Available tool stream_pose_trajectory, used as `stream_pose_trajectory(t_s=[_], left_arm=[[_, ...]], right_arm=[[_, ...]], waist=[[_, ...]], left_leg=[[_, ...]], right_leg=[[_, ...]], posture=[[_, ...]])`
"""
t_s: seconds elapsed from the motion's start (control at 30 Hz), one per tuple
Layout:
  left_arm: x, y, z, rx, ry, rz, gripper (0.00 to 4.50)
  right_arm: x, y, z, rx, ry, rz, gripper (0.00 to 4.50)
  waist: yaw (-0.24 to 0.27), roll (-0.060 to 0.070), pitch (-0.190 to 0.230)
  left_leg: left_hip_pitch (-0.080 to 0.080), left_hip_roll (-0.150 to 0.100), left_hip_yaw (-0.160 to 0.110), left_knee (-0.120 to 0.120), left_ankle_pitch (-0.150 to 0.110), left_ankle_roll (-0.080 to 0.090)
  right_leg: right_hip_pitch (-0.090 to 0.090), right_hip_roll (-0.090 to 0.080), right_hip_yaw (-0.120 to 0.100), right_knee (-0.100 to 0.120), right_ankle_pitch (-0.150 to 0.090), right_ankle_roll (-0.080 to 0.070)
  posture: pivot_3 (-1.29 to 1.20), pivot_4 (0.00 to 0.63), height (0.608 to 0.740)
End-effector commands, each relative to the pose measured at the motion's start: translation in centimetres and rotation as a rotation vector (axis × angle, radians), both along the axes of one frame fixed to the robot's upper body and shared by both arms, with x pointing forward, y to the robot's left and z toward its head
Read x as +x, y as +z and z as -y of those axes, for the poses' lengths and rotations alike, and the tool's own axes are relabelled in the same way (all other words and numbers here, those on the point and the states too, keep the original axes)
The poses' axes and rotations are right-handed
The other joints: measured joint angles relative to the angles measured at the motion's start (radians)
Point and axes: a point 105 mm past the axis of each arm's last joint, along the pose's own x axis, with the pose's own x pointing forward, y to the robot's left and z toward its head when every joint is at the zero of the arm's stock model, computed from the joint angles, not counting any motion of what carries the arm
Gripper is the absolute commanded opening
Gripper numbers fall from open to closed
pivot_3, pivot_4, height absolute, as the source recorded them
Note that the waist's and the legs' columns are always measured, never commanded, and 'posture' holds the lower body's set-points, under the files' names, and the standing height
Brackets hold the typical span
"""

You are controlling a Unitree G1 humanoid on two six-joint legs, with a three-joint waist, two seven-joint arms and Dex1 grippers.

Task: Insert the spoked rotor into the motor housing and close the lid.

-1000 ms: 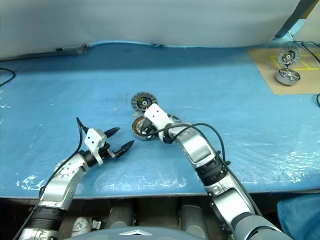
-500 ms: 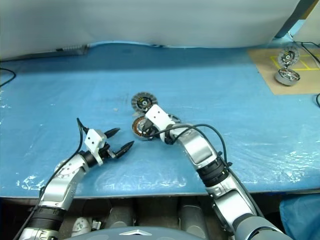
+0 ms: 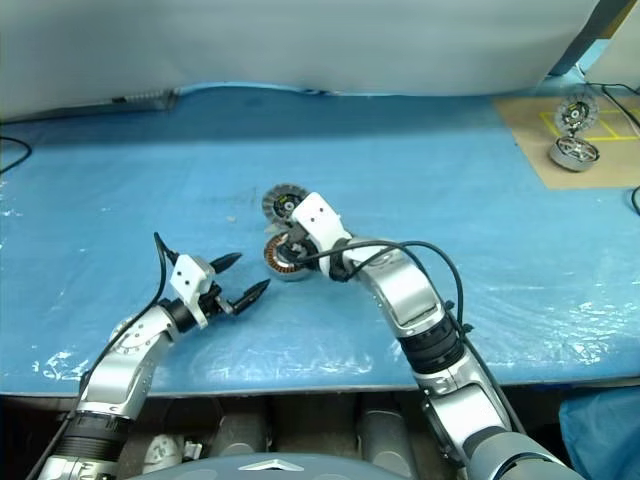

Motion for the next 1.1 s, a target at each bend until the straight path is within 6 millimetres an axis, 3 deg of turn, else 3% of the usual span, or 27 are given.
stream_pose_trajectory(t_s=[0.03,0.07,0.8,1.1], left_arm=[[0.0,1.2,0.5,-0.008,-0.015,0.041,4.5],[0.0,1.3,0.5,-0.008,-0.015,0.04,4.5],[-0.3,-0.3,-0.3,-0.006,0.002,0.024,4.5],[-0.2,-0.6,-0.4,-0.005,0.004,0.024,4.5]], right_arm=[[0.5,0.9,-0.7,-0.025,-0.007,0.033,0.37],[0.8,0.6,-0.7,-0.044,-0.013,0.031,0.02],[0.9,-2.6,-0.6,-0.16,0.013,-0.024,0.02],[2.3,-1.3,-0.8,-0.105,-0.052,0.009,0.02]], waist=[[-0.001,0.0,0.0],[0.0,0.0,0.0],[0.001,0.0,0.0],[0.0,0.0,0.0]], left_leg=[[0.0,0.0,0.0,0.0,0.0,0.0],[0.0,0.0,0.0,0.0,0.0,0.0],[0.0,0.0,0.0,0.0,0.0,0.0],[0.0,0.0,0.0,0.0,0.0,0.0]], right_leg=[[0.0,0.0,0.0,0.0,0.0,0.0],[0.0,0.0,0.0,0.0,0.0,0.0],[0.0,0.0,0.0,0.0,0.0,0.0],[0.0,0.0,0.0,0.0,0.0,0.0]], posture=[[0.0,0.15,0.74],[0.0,0.15,0.74],[0.0,0.15,0.74],[0.0,0.15,0.74]])
